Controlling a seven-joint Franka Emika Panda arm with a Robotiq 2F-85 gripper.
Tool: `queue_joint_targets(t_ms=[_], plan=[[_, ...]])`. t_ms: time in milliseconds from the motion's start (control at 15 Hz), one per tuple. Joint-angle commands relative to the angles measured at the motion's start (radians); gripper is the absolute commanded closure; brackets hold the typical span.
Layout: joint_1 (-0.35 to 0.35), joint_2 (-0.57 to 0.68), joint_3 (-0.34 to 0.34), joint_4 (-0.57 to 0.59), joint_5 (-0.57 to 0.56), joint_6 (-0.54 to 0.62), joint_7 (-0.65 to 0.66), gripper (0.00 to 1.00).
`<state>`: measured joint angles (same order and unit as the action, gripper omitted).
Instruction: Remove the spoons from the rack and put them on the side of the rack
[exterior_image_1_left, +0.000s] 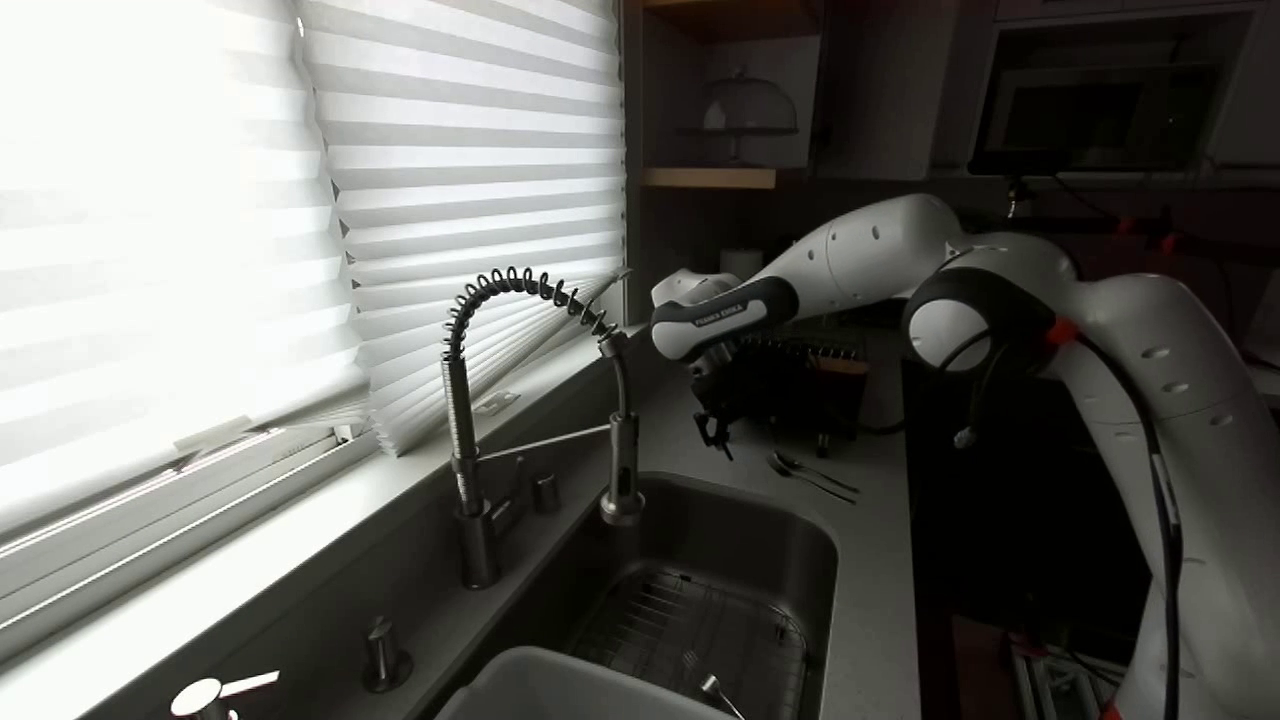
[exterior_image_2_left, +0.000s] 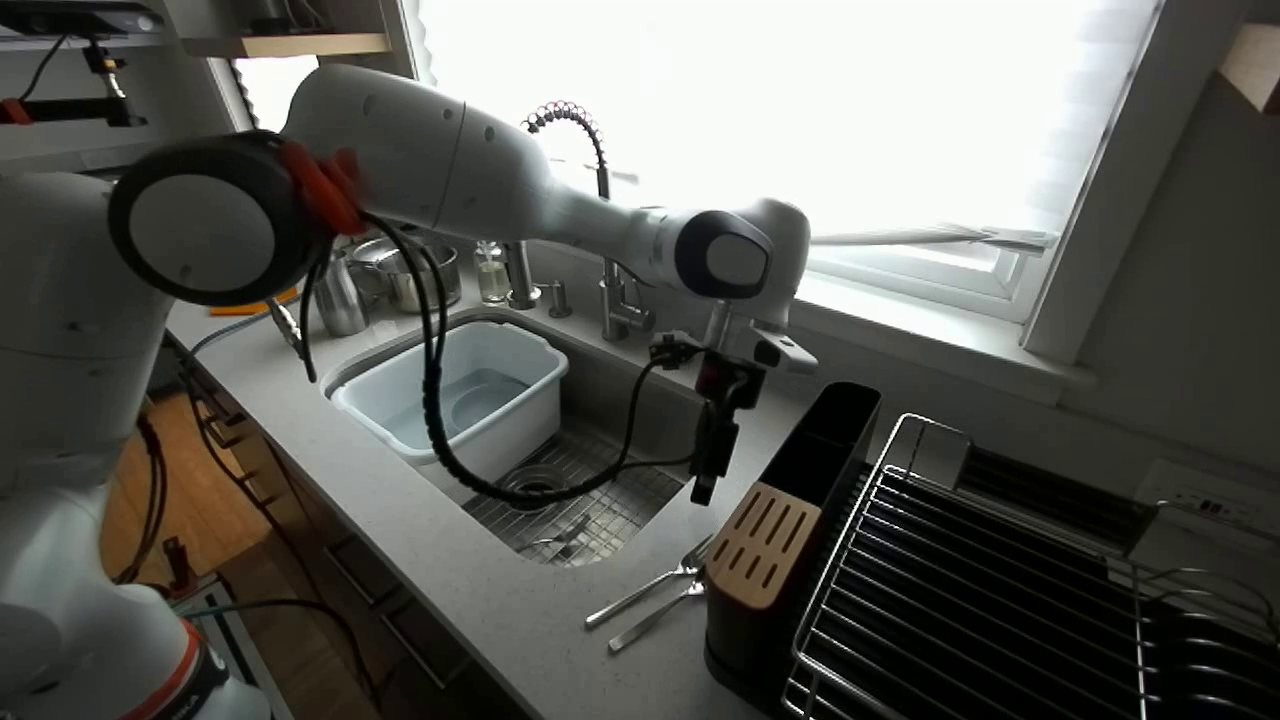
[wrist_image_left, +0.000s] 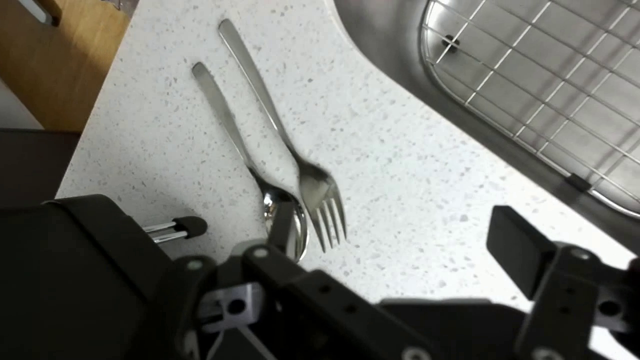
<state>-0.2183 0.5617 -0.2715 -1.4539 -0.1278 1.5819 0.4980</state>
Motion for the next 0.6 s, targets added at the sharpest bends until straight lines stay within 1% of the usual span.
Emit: queue_joint_targets(t_ms=[0,200,400,533], plan=[[0.015,-0.108,-0.001,-0.051,0.041,-0.006,0.047,0.0],[0.024,-0.202,-0.003,-0.094,0.021,0.017,0.035,0.0],[0.005,-0.288,0.003,-0.133,0.036,0.028,-0.035,0.0],[-0.003,-0.345,0.003,-0.162,0.023,0.03,-0.098,0.0]])
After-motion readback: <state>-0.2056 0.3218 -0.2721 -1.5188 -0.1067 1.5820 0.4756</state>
